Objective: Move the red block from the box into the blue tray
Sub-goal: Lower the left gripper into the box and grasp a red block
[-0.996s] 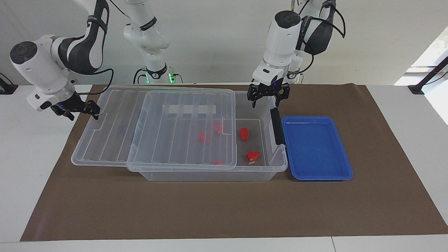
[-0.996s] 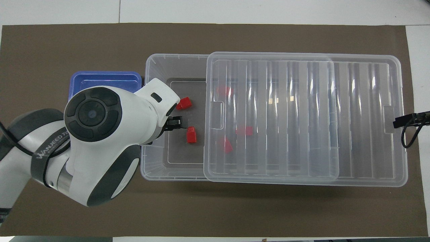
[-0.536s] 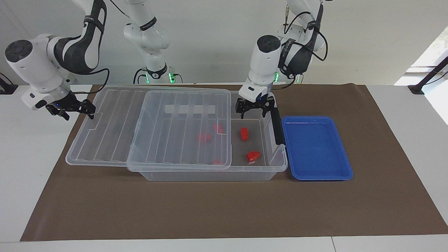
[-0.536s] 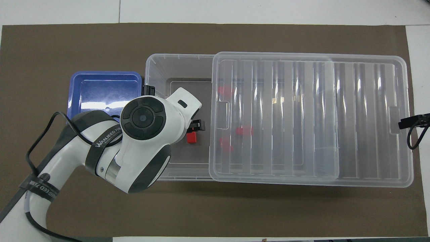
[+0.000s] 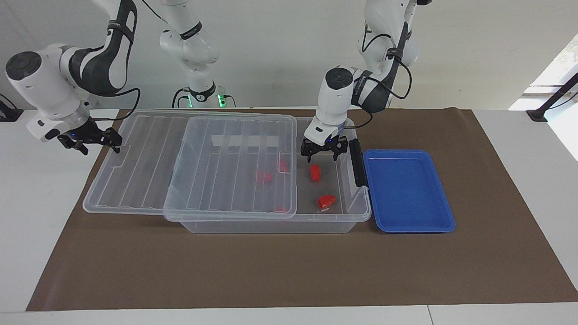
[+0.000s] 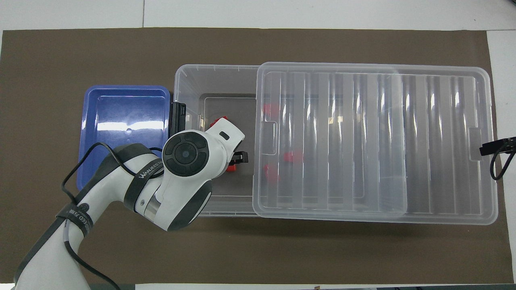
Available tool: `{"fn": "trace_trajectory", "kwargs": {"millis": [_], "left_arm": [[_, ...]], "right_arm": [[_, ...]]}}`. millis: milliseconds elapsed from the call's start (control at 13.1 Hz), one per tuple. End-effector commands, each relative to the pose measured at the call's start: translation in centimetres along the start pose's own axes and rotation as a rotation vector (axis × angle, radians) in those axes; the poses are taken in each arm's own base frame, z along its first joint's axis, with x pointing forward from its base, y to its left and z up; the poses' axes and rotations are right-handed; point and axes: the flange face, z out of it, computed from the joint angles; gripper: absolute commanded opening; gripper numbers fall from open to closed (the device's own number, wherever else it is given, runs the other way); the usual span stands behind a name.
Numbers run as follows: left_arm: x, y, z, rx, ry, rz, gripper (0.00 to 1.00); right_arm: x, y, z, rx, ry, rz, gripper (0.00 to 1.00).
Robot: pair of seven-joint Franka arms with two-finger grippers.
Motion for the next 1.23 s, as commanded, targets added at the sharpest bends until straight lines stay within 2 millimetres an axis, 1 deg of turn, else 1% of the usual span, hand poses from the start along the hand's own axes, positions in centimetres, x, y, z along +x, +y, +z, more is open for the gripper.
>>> {"fn": "trace_trajectory", "kwargs": {"millis": [0,230,307,383,613,690,843,920,996,1073,1149], "left_arm": [[-0.6,-0.2,1.6,-0.018,0.021,-0.005,1.0],[-0.3,0.1,4.1,-0.02,0.017,-0.008,1.0],[-0.4,0.4,4.9,-0.02,0.014,-0.003,1.0],[-0.4,0.5,4.8,-0.028,0.025,-0.002,0.99],[0.1,0.3,5.0,-0.042,0.04,-0.014,0.95],[0.1,0.2,5.4,-0.038,0.033,-0.021,0.96],[-0.1,0.2,5.7,-0.042,0.035,-0.072,0.95],[-0.2,-0.2,6.2,-0.039,0.032,-0.081,0.95],[-0.3,-0.3,6.9,-0.033,0.023,-0.095,0.95],[-0.4,0.1,7.8,-0.031,0.018,-0.121,0.95],[-0.5,0.2,7.8,-0.035,0.021,-0.123,0.64]], "right_arm": [[-0.7,0.7,0.1,-0.022,-0.005,-0.029,1.0],[-0.7,0.8,0.1,-0.024,-0.006,-0.028,1.0],[-0.6,0.7,0.0,-0.025,-0.006,-0.029,1.0],[-0.3,0.7,-0.5,-0.023,-0.012,-0.032,1.0],[1.4,0.2,-3.3,-0.017,-0.027,-0.038,1.0],[1.9,-0.5,-4.4,-0.011,-0.025,-0.045,1.0],[2.9,-3.7,-7.2,-0.007,-0.03,-0.024,1.0],[3.2,-5.8,-9.0,-0.007,-0.044,0.006,1.0],[3.0,-7.4,-10.6,-0.005,-0.06,0.038,1.0],[2.3,-8.2,-11.8,0.032,-0.069,0.088,1.0],[1.9,-8.8,-12.7,0.071,-0.071,0.142,1.0]]}}
